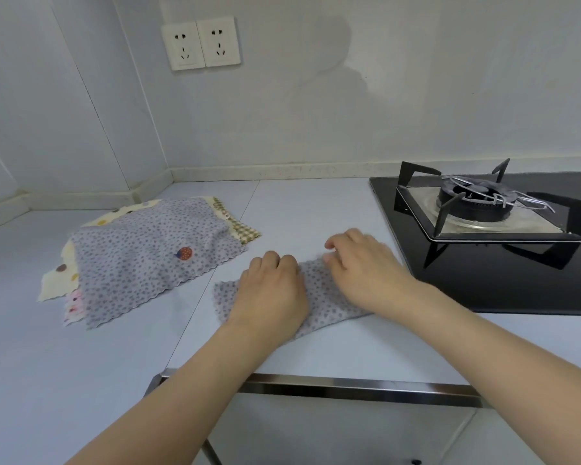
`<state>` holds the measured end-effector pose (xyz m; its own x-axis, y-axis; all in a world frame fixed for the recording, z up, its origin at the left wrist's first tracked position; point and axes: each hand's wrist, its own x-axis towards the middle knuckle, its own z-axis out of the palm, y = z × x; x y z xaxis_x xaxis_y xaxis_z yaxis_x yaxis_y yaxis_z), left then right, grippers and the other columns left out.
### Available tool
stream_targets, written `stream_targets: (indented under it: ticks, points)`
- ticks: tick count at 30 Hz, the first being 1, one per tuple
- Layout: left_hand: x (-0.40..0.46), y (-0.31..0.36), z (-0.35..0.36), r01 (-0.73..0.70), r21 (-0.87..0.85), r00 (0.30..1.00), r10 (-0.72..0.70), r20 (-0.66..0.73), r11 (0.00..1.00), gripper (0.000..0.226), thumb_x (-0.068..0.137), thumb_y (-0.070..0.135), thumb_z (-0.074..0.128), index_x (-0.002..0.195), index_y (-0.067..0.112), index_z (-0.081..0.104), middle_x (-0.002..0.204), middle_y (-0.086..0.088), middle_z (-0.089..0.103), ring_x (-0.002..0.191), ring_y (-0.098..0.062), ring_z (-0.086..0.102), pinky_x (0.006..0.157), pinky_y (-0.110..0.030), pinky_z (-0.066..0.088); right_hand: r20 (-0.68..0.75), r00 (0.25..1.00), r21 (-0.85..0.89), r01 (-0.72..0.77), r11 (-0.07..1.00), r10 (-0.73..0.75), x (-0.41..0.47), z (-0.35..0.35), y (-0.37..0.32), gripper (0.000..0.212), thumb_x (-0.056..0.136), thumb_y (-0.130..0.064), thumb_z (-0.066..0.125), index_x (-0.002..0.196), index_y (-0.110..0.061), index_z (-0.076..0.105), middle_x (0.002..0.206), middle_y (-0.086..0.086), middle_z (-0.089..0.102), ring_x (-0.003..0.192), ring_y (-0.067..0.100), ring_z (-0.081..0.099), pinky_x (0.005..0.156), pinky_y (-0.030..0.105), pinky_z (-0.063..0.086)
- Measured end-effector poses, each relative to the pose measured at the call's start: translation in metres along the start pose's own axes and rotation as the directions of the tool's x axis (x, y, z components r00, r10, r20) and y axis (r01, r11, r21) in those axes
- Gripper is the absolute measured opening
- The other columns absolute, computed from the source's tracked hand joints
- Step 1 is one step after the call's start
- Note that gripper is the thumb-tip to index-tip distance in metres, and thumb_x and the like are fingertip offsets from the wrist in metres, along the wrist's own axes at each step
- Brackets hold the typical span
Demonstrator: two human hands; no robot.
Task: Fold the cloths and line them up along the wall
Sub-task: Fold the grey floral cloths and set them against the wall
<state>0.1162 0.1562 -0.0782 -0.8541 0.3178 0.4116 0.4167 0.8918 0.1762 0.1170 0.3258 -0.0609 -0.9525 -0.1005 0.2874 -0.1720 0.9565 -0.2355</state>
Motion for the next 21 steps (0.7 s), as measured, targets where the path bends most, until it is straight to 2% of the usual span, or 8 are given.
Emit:
stream_targets:
  ticks: [2,6,9,12,15,17,19,21]
  points:
    - [-0.016,0.006,-0.003,0.012,0.050,0.995,-0.017,0.098,0.999,0.060,0.084,0.053,0.014,0.111,0.014,0.052,0.109,-0.004,0.046,0.099,-0.024,0.042,0.089,-0.038,0.039,0.108,0.994,-0.048,0.014,0.999,-0.008,-0.015,0.011,0.001,0.043,0.102,-0.039,0.028,0.139,-0.019,0.041,0.139,0.001,0.039,0.129,0.023,0.034,0.108,0.036,0.026]
    - [-0.028,0.007,-0.008,-0.010,0.100,0.965,-0.017,0.262,0.995,0.072,0.092,0.065,0.021,0.149,0.021,0.023,0.152,-0.002,0.023,0.139,-0.022,0.019,0.115,-0.038,0.013,0.247,0.969,-0.020,0.007,1.000,-0.002,-0.017,0.010,0.012,0.053,0.103,-0.043,0.019,0.152,-0.023,0.019,0.157,-0.003,0.017,0.145,0.019,0.013,0.119,0.036,0.009]
    - [-0.033,-0.007,-0.017,-0.027,0.065,0.930,0.001,0.367,0.998,0.072,0.093,0.067,0.021,0.154,0.029,0.009,0.161,0.004,0.006,0.147,-0.016,0.002,0.120,-0.041,0.001,0.314,0.949,-0.041,0.015,0.999,-0.002,-0.015,0.004,0.014,0.055,0.103,-0.046,0.016,0.154,-0.025,0.011,0.161,-0.004,0.006,0.148,0.016,0.003,0.120,0.036,0.001]
    - [-0.039,-0.042,-0.029,0.047,0.034,0.886,-0.057,0.460,0.998,0.067,0.095,0.065,0.018,0.153,0.036,0.001,0.162,0.007,-0.002,0.148,-0.015,-0.005,0.120,-0.038,-0.003,0.355,0.935,-0.053,0.036,0.998,-0.015,-0.016,0.001,0.014,0.056,0.103,-0.046,0.014,0.154,-0.023,0.008,0.162,-0.003,0.002,0.148,0.016,-0.001,0.120,0.038,-0.001]
    - [-0.051,-0.075,-0.041,0.069,-0.026,0.917,-0.053,0.396,0.997,0.081,0.082,0.066,0.009,0.153,0.029,0.018,0.160,0.006,0.017,0.145,-0.015,0.014,0.118,-0.030,0.009,0.303,0.952,-0.114,-0.004,0.994,0.038,-0.016,0.000,0.010,0.054,0.103,-0.042,0.017,0.153,-0.022,0.013,0.162,0.000,0.004,0.149,0.019,0.000,0.119,0.044,-0.004]
    - [-0.053,-0.081,-0.052,0.155,-0.192,0.938,-0.083,0.336,0.969,0.075,0.080,0.052,0.018,0.145,0.023,0.041,0.146,0.005,0.039,0.133,-0.015,0.031,0.108,-0.022,0.019,0.100,0.993,-0.180,-0.048,0.982,0.067,-0.023,-0.005,-0.009,0.050,0.100,-0.029,0.033,0.149,-0.019,0.026,0.159,0.005,0.014,0.146,0.026,0.010,0.119,0.046,0.001]
    - [-0.050,-0.085,-0.060,0.203,-0.298,0.949,-0.113,0.293,0.933,0.063,0.079,0.033,0.024,0.131,0.021,0.058,0.120,0.007,0.051,0.119,-0.017,0.041,0.101,-0.023,0.027,-0.088,0.994,-0.108,0.061,0.992,-0.071,-0.042,-0.007,-0.044,0.051,0.090,-0.021,0.046,0.141,-0.018,0.041,0.148,0.006,0.035,0.136,0.028,0.030,0.115,0.044,0.020]
    - [-0.048,-0.090,-0.066,0.173,-0.275,0.957,-0.095,0.274,0.946,0.051,0.082,0.022,0.032,0.120,0.022,0.067,0.104,0.011,0.051,0.113,-0.018,0.046,0.099,-0.030,0.034,-0.145,0.951,-0.011,0.274,0.962,-0.273,-0.068,-0.001,-0.086,0.045,0.086,-0.037,0.046,0.127,-0.019,0.054,0.127,0.001,0.052,0.117,0.023,0.046,0.100,0.042,0.039]
